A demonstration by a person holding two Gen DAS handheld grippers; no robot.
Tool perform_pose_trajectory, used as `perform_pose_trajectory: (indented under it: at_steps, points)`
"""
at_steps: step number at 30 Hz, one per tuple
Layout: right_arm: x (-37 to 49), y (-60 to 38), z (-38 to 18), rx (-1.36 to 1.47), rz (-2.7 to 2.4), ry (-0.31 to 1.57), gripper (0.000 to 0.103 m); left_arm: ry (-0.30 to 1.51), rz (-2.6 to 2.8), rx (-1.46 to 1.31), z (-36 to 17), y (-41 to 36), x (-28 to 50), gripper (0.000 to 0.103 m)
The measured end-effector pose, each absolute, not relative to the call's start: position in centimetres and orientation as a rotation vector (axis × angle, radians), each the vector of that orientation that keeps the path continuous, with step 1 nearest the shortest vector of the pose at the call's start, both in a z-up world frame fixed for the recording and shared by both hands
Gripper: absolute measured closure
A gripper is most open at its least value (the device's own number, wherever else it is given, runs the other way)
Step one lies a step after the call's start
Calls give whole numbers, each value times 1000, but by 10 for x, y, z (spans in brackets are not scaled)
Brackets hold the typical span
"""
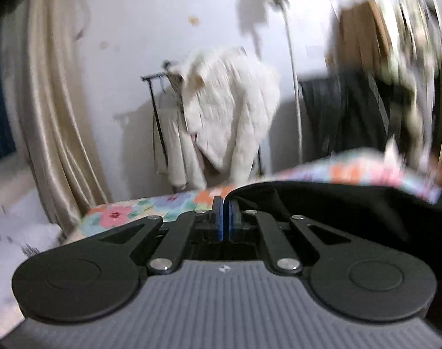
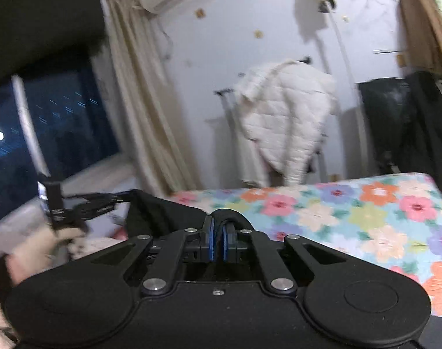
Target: Fold clothes
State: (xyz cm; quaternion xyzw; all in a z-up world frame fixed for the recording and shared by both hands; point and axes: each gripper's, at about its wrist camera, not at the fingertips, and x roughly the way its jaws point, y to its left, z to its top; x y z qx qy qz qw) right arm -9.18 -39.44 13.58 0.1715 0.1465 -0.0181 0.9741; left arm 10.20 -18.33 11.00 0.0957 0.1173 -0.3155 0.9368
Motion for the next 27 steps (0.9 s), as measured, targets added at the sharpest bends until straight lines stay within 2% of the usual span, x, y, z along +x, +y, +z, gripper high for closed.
perform_pose_trajectory:
  at_steps: [3, 5, 7, 9, 12, 14, 17, 20, 22, 27]
  points:
    - [-130, -394, 159, 449, 78, 232, 97, -2, -565, 92, 160, -131, 67, 103]
    - [-139, -399, 160, 534, 175, 210, 97, -87, -558, 88, 193, -103, 51, 103]
    - [-136, -403, 153, 545, 223, 218, 96, -37, -525, 139, 216, -96, 47, 103]
    - [-117, -414, 127, 554, 198, 237, 96, 54, -511, 202, 211, -102, 50, 103]
    - [-79, -440, 58, 646, 123, 319, 96, 178, -518, 293, 163, -125, 55, 103]
    - [-55, -456, 9, 718, 79, 388, 96, 275, -563, 358, 115, -147, 56, 99]
    - [-53, -470, -20, 649, 30, 427, 96, 391, -687, 417, 36, -183, 40, 98]
    - [-51, -484, -49, 578, -18, 465, 96, 492, -856, 416, -36, -219, 20, 86]
    - [-50, -493, -68, 531, -49, 489, 96, 560, -912, 391, -76, -241, 12, 71]
    - [-58, -543, -72, 585, -112, 416, 96, 738, -889, 385, -145, -265, 11, 61]
